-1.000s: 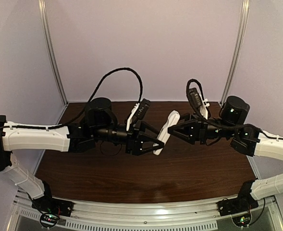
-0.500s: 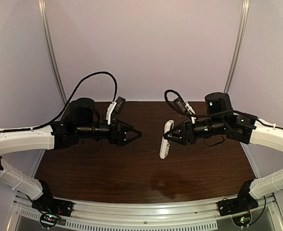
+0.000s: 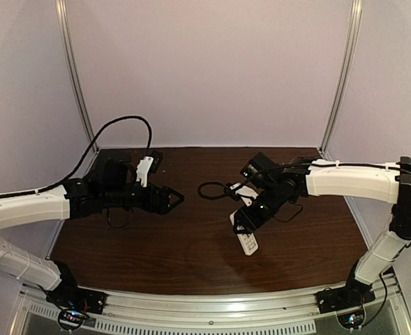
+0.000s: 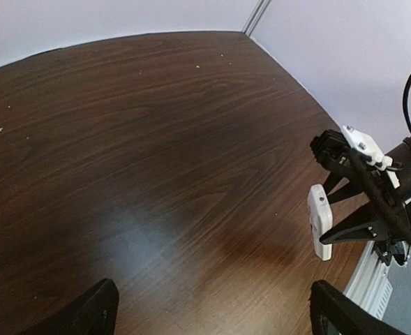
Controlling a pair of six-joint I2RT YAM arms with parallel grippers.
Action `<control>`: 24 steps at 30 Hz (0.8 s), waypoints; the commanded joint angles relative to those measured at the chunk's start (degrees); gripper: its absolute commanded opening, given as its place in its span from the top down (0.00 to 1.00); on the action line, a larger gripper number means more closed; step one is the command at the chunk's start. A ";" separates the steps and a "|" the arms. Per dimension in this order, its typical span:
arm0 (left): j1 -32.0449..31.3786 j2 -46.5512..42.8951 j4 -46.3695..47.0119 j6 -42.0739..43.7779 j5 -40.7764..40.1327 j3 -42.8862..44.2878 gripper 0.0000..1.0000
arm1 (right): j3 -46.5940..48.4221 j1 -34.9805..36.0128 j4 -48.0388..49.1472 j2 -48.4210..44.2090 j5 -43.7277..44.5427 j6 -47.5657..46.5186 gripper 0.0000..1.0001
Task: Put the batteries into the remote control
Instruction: Place the remote control at the center of the board.
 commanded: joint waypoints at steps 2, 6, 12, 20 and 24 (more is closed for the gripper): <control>0.84 -0.52 -2.59 0.10 -4.71 -1.81 0.03 | 5.95 3.27 -10.21 7.88 8.74 -2.45 0.87; 1.61 0.26 -4.55 -0.50 -5.69 -2.39 0.03 | 8.16 4.19 -12.20 13.13 9.08 -3.09 0.85; 1.66 1.19 -2.81 -1.20 -5.27 -4.52 0.03 | 9.60 4.59 -12.30 18.02 8.93 -3.27 0.79; 1.66 3.73 -0.48 -1.91 -5.56 -6.02 0.03 | 11.35 4.87 -11.81 21.98 9.07 -2.84 0.66; 1.72 4.19 -0.04 -1.80 -5.97 -6.19 0.03 | 12.08 5.18 -11.90 23.38 10.14 -2.89 0.62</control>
